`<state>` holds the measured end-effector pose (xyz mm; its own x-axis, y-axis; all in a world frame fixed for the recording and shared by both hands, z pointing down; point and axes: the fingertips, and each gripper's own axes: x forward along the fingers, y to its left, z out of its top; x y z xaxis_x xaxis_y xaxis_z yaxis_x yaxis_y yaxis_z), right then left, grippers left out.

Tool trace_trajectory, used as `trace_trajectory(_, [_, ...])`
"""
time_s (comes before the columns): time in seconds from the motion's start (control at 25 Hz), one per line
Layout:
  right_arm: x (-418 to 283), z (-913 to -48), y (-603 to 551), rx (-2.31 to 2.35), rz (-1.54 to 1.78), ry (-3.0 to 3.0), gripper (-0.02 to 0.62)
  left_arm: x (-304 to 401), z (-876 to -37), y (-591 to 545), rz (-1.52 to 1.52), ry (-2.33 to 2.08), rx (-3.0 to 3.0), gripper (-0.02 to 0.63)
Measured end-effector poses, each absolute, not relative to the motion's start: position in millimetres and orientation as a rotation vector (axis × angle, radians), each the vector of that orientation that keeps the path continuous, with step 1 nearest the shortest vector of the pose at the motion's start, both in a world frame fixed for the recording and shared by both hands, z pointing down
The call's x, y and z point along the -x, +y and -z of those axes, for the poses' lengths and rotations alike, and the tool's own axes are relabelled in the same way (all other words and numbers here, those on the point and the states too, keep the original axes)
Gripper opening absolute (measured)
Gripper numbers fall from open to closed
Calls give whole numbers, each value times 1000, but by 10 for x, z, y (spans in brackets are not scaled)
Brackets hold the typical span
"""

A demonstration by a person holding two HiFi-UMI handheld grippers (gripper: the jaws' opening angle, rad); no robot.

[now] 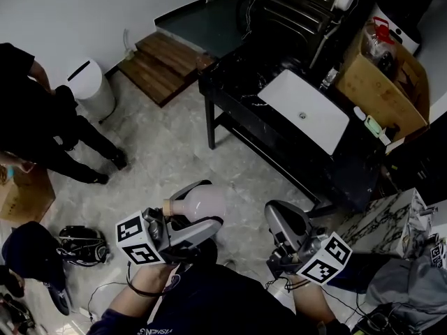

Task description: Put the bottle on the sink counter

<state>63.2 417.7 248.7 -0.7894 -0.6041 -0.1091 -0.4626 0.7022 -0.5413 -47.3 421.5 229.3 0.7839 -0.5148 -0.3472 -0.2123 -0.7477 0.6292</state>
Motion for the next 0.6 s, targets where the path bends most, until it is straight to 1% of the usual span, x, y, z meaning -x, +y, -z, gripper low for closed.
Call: trace_trajectory(0.6, [-122,-2469,2948,959,720,2599,28,996,-2366,2939,648,-454,-2383,390])
